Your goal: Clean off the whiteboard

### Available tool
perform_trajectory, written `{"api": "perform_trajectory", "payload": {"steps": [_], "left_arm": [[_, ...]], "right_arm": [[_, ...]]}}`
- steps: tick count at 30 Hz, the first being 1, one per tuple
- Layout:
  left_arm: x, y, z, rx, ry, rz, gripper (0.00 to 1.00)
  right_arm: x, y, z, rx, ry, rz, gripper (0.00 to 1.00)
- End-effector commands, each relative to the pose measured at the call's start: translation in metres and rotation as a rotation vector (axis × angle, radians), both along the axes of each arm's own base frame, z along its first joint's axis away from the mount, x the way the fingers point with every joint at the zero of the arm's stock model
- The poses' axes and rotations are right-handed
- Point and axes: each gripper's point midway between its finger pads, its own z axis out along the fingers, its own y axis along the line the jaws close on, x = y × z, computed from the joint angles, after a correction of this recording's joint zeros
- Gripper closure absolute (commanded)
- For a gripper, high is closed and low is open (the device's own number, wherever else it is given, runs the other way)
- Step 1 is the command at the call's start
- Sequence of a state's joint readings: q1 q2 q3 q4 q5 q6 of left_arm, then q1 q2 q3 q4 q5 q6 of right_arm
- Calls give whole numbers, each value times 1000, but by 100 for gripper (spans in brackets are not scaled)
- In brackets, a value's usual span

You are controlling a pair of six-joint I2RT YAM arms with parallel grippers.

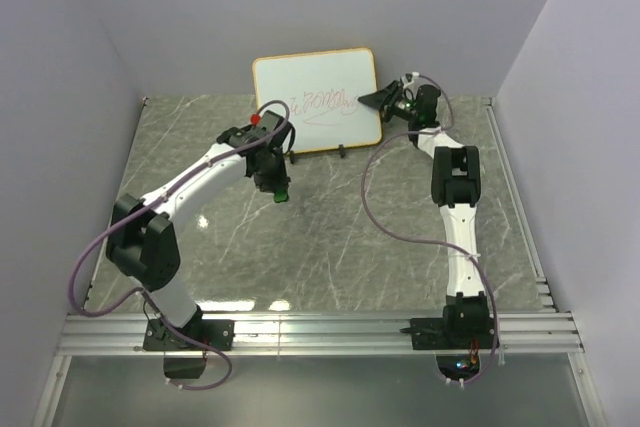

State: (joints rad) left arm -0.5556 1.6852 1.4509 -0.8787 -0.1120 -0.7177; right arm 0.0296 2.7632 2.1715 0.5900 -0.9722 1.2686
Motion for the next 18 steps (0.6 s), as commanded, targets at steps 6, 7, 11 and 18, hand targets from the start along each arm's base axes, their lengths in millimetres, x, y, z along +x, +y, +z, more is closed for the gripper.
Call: {"api": "perform_trajectory", "payload": {"steps": [6,7,11,18], "left_arm": [[-9,25,34,-36,-127,5,100],[-11,27,34,-40,-138,4,100],[-16,30,31,-56,-161,-10,100],[-14,23,27,-100,-206,-54,100]], "right_arm": [[-80,20,12,-94,7,97,68],[-90,19,28,-109,-23,98,68],[-135,15,12,-204,12,108,71],[-220,19,-16,-382,30,164,76]]}}
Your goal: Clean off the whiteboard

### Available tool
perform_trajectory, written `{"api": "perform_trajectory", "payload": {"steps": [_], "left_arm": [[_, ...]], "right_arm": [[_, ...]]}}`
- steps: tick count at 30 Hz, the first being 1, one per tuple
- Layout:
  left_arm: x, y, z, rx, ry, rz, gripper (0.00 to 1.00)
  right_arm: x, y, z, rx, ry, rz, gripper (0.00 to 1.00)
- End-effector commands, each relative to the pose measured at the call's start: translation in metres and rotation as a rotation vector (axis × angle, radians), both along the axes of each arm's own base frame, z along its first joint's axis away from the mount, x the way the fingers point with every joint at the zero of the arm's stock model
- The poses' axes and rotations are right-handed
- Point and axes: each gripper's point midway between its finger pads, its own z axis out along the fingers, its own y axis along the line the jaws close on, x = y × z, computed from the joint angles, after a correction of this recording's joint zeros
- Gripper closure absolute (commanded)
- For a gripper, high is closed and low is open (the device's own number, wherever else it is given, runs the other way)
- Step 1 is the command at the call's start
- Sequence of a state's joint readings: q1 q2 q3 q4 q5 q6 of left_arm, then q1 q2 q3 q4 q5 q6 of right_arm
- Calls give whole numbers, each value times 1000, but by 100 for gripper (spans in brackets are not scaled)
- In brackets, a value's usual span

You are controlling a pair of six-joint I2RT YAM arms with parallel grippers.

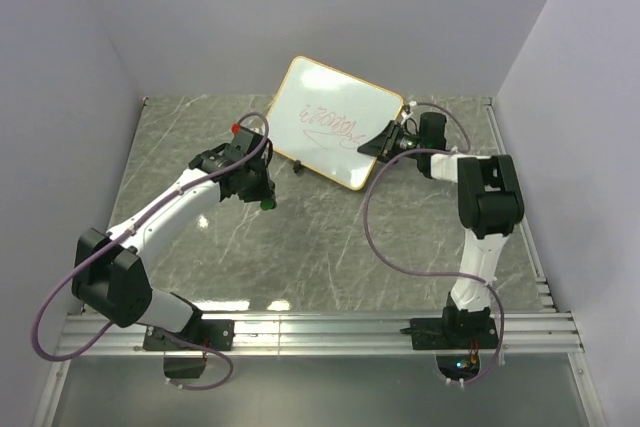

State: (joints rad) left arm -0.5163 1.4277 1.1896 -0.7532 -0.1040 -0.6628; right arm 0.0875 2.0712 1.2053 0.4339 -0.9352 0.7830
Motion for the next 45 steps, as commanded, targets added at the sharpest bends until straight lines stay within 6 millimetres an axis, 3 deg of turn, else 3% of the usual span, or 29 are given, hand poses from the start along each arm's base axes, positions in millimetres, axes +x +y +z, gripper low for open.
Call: {"api": "perform_trajectory", "payload": {"steps": [1,3,5,6,9,11,13,17,19,20,22,23,24,26,27,29,31,33,35,37,38,39,40,41,45], "left_arm": [[14,-12,18,-61,-103,-48,100],[19,-18,21,-86,-122,-64,100],[21,-23,22,-104,-126,-79,100],[23,-26,22,-111,-133,-85,100],[31,-33,27,-135,-161,-99,100],[34,-35,27,-137,-171,-104,100],[39,-38,32,-141,-182,-107,100],[42,-39,43,-148,-215,-117,100],[40,-38,47,-150,-224,-121,100],[39,-36,47,-147,-223,-118,100],[34,-33,50,-149,-235,-116,100],[32,-31,51,-149,-238,-114,100],[30,-29,52,-148,-240,-112,100],[28,-25,62,-148,-267,-102,100],[26,-23,67,-151,-280,-101,100],[25,-22,72,-152,-293,-103,100],[26,-23,75,-157,-305,-111,100],[27,-27,73,-164,-305,-127,100],[29,-34,74,-181,-315,-159,100],[32,-47,77,-219,-324,-197,100],[31,-53,79,-236,-329,-217,100],[32,-60,81,-249,-333,-232,100],[35,-66,85,-265,-352,-240,100],[33,-76,88,-280,-361,-260,100],[36,-109,96,-338,-387,-334,100]], "right_arm": [[-53,9,0,-99,-8,79,77],[-79,18,-13,-142,13,104,79],[-93,29,-9,-156,1,118,83],[-108,45,-13,-173,9,155,86],[-118,75,-16,-223,8,146,89],[-123,86,-19,-251,24,157,99],[-122,96,-15,-276,18,168,100],[-139,85,-18,-326,41,178,100],[-155,78,-14,-340,36,188,100],[-170,71,-24,-380,68,199,100],[-185,64,-13,-397,55,205,100],[-201,53,-22,-442,99,212,100],[-208,49,-12,-447,84,213,100],[-231,34,-16,-493,130,229,100],[-236,30,-5,-490,100,221,100],[-247,23,-4,-501,106,222,100],[-245,24,2,-484,69,207,100],[-239,27,-6,-487,81,199,100],[-222,36,-3,-459,71,166,100],[-207,45,-14,-450,108,154,100],[-194,53,-5,-427,116,134,100],[-188,58,-12,-426,149,138,100],[-186,65,-9,-414,162,154,100],[-173,73,8,-394,135,149,100],[-164,88,25,-398,133,180,100]]}}
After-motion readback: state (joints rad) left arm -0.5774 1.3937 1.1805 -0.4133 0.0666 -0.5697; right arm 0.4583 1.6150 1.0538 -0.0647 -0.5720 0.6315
